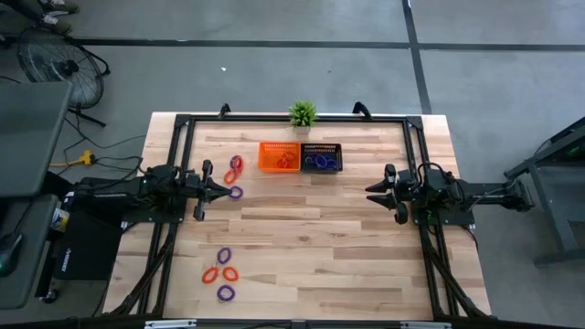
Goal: Sort spring keychains into baskets
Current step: Put the orange spring keychain into the orange basket
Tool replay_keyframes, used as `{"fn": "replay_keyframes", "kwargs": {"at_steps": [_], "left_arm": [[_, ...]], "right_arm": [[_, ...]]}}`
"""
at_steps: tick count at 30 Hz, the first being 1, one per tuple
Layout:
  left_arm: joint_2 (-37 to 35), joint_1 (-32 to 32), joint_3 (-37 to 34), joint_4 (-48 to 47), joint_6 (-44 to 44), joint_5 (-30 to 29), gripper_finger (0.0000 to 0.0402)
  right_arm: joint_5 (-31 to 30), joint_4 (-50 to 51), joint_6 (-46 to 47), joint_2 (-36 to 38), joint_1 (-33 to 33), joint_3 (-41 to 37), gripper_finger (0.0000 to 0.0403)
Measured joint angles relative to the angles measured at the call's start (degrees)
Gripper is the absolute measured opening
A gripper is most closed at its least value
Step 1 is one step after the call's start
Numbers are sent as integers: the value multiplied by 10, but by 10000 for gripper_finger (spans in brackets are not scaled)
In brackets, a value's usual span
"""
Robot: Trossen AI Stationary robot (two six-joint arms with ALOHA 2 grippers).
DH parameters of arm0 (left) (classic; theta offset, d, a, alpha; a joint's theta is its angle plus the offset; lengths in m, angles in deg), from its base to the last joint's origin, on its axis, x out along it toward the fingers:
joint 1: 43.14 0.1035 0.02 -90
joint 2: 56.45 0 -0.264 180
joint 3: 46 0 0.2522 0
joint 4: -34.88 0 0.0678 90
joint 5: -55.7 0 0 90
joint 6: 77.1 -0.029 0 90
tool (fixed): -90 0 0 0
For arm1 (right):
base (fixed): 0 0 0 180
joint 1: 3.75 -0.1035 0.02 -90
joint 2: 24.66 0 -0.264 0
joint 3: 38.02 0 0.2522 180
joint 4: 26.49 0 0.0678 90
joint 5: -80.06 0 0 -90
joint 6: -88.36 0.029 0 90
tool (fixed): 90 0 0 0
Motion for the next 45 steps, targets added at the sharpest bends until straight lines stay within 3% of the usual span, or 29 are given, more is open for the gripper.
{"fn": "replay_keyframes", "kwargs": {"at_steps": [29, 37, 40, 45], "left_arm": [[0, 0, -1, 5, 9, -13, 1], [3, 0, 56, -81, 59, -118, 1], [28, 0, 85, -122, 71, -166, 1], [105, 0, 137, -173, 166, -259, 1]], "right_arm": [[0, 0, 0, 0, 0, 0, 124], [0, 0, 0, 0, 0, 0, 124], [0, 0, 0, 0, 0, 0, 124], [0, 0, 0, 0, 0, 0, 124]]}}
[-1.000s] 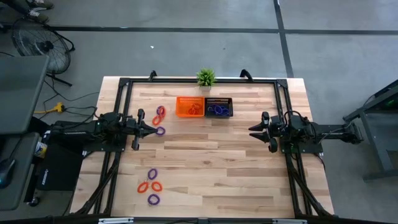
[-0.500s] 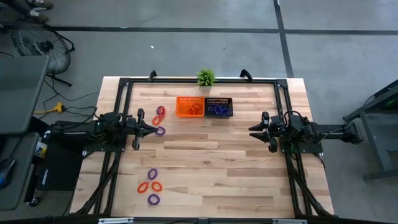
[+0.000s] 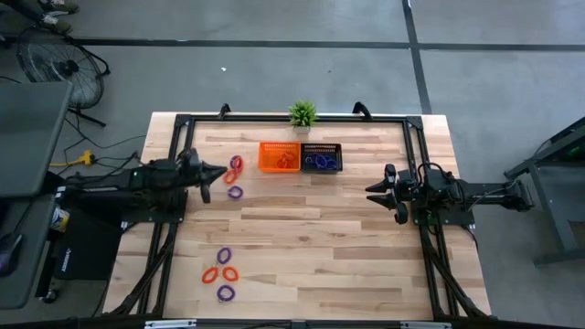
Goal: Sort spring keychains into baskets
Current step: Put the orange spring keychain into the orange basket
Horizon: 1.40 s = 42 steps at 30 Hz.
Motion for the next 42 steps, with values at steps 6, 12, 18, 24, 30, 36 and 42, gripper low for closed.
{"fn": "replay_keyframes", "kwargs": {"at_steps": [6, 12, 18, 24, 30, 36, 42], "left_arm": [[123, 0, 65, -59, 67, -27, 18], [242, 0, 123, -85, 86, -47, 84], [349, 42, 189, -146, 161, -47, 144], [446, 123, 234, -209, 221, 21, 159], [528, 187, 250, -214, 223, 84, 159], [606, 220, 280, -221, 198, 90, 159], [661, 242, 314, -230, 191, 89, 159]], "right_arm": [[0, 0, 0, 0, 0, 0, 124], [0, 0, 0, 0, 0, 0, 124], [0, 0, 0, 0, 0, 0, 124], [0, 0, 0, 0, 0, 0, 124], [0, -1, 0, 0, 0, 0, 124], [0, -1, 0, 0, 0, 0, 124], [0, -1, 0, 0, 0, 0, 124]]}}
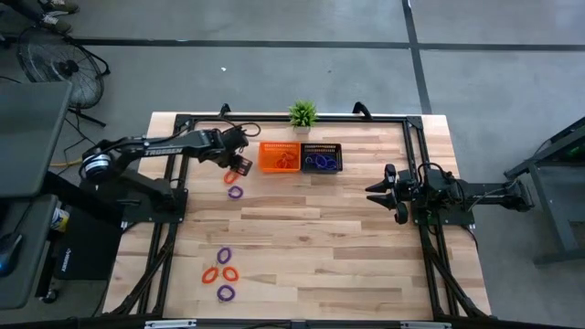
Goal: Sort spring keychains into baskets
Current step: Put the orange spring keychain into the orange basket
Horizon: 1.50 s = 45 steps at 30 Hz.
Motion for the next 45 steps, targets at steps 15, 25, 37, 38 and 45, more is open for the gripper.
{"fn": "replay_keyframes", "kwargs": {"at_steps": [15, 25, 37, 38, 45], "left_arm": [[81, 18, 12, 4, 1, 7, 159], [101, 33, 12, 29, 5, 12, 159], [101, 48, 12, 33, 7, 22, 158], [101, 48, 12, 34, 7, 22, 158], [101, 48, 12, 34, 7, 22, 149]], "right_arm": [[0, 0, 0, 0, 0, 0, 124], [0, 0, 0, 0, 0, 0, 124], [0, 0, 0, 0, 0, 0, 124], [0, 0, 0, 0, 0, 0, 124], [0, 0, 0, 0, 0, 0, 124]]}}
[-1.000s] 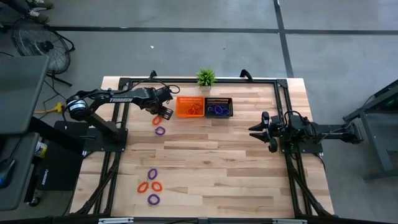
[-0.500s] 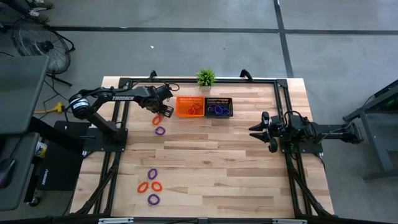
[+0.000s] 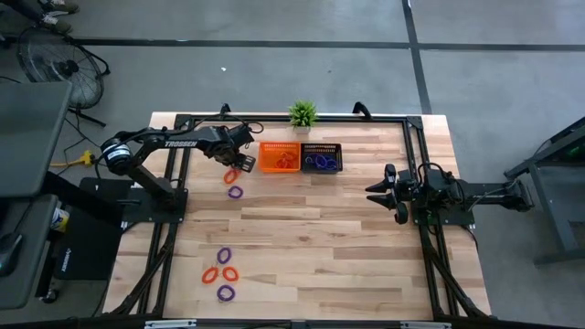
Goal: Sort spring keychains into baskets
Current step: Put the orange spring keychain into the orange basket
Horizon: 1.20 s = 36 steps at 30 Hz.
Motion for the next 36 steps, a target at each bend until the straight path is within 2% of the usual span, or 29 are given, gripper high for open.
{"fn": "replay_keyframes", "kwargs": {"at_steps": [10, 14, 29, 36], "left_arm": [[0, 0, 0, 0, 0, 1, 63], [0, 0, 0, 0, 0, 1, 40], [-2, -1, 0, -1, 0, 5, 30], [-38, -1, -1, -7, -3, 15, 29]], "right_arm": [[0, 0, 0, 0, 0, 0, 124], [0, 0, 0, 0, 0, 0, 124], [0, 0, 0, 0, 0, 0, 124], [0, 0, 0, 0, 0, 0, 124]]}}
